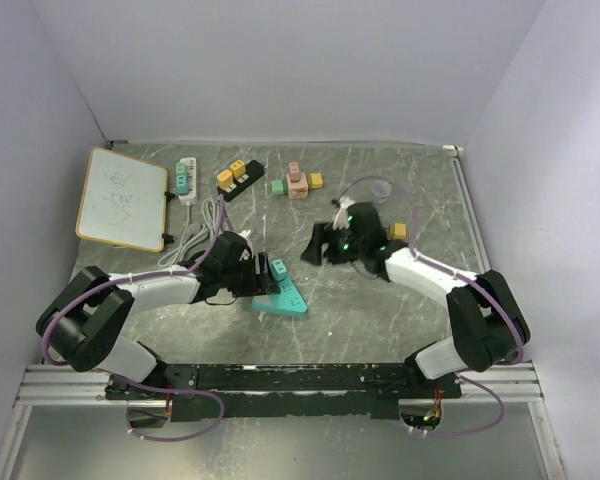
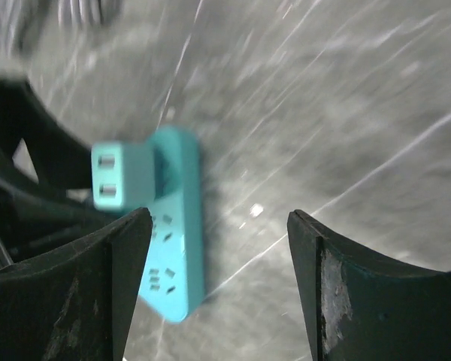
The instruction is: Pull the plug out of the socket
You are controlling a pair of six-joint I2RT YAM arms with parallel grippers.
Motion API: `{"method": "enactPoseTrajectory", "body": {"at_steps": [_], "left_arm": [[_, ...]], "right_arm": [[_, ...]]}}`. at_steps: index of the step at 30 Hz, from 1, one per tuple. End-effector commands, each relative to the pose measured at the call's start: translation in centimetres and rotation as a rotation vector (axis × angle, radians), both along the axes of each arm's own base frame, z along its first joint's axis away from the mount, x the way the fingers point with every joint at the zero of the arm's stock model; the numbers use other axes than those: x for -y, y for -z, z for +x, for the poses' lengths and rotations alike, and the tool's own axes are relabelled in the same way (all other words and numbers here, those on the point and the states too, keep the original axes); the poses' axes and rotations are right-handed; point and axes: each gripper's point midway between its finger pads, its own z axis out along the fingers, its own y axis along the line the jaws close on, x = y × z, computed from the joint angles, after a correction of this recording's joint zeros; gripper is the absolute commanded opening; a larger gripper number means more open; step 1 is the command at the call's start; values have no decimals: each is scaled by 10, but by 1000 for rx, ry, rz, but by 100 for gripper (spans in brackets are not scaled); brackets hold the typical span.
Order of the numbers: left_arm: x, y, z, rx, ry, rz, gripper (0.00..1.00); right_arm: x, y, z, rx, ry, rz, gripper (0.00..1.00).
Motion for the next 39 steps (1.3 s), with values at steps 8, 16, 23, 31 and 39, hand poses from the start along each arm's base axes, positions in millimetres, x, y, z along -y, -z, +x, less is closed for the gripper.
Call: {"method": "enactPoseTrajectory", "body": {"at_steps": [8,16,23,31,39], "left_arm": [[-23,25,-37,-106,36,91,75],[-14,-13,-27,-36,22,8,84],[-22,-17,-17,-26,-16,9,80],[-27,14,-23,-110,-34,64,78],[-54,41,-38,-169,-86,180,73]], "right_arm": [[-47,24,-61,2,-81,-91,71],[-72,13,-50,43,-97,-166,67],[-94,5,-45,77,-119,-190,62],[-111,16,-45,68,-138,-253,54],[-122,28,-56,69,-133,-341,29]]}}
